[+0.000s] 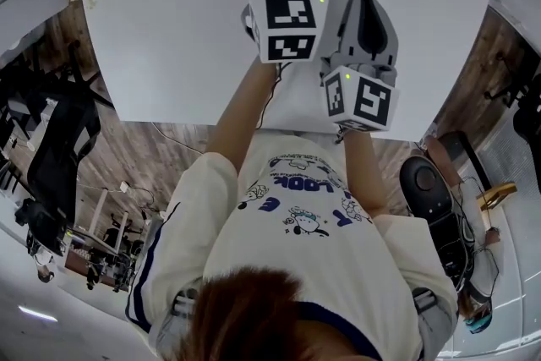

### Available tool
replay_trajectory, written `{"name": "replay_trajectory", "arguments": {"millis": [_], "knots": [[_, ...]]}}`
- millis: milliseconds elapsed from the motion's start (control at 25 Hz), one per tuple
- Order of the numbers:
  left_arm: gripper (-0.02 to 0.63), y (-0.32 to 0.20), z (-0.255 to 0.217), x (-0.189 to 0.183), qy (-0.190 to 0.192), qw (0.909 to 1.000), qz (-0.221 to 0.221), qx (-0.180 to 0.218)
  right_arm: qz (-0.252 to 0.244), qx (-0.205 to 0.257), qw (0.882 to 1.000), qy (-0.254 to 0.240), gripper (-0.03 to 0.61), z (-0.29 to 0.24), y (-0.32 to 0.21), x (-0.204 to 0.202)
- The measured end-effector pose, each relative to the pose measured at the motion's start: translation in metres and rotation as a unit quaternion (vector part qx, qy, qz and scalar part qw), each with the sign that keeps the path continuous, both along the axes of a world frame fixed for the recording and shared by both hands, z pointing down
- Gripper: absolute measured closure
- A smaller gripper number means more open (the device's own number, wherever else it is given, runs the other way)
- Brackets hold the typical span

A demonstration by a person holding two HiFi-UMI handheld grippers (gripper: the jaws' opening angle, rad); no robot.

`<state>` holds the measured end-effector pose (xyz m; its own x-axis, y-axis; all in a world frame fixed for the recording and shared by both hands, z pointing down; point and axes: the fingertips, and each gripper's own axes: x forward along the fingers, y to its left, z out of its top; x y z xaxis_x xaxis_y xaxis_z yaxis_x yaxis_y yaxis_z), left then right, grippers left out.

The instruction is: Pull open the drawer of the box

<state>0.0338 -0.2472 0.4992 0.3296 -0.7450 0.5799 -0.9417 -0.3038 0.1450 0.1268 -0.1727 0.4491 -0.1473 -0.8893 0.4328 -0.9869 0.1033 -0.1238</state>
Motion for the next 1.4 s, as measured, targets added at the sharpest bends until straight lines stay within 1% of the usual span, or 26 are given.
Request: {"name": "replay_trajectory", "arguments": {"millis": [120, 240, 320, 560, 960, 1400], "knots": [[0.477, -0.001, 0.004, -0.001, -0.002, 1.0000, -0.004, -0.003, 0.001, 0.000, 1.000, 0.000, 0.534, 0.002, -0.002, 0.001], [0.500, -0.002, 0.005, -0.003, -0.008, 0.9999, -0.006, -0.004, 0.005, -0.004, 1.000, 0.000, 0.534, 0.002, -0.004, 0.004], [0.503, -0.002, 0.005, -0.002, -0.011, 0.9999, -0.005, -0.003, 0.007, -0.006, 1.000, 0.000, 0.534, 0.003, -0.005, 0.005], [0.538, -0.001, 0.005, 0.001, -0.012, 0.9999, -0.001, -0.001, 0.007, -0.008, 1.000, -0.001, 0.535, 0.006, -0.003, 0.005], [0.538, 0.001, 0.004, 0.001, -0.007, 0.9999, -0.011, -0.005, 0.011, -0.004, 1.000, -0.001, 0.535, 0.002, 0.002, 0.008], [0.538, 0.029, 0.006, 0.000, -0.006, 0.9998, -0.005, -0.017, 0.012, 0.003, 1.000, 0.001, 0.534, -0.005, 0.015, 0.004]]}}
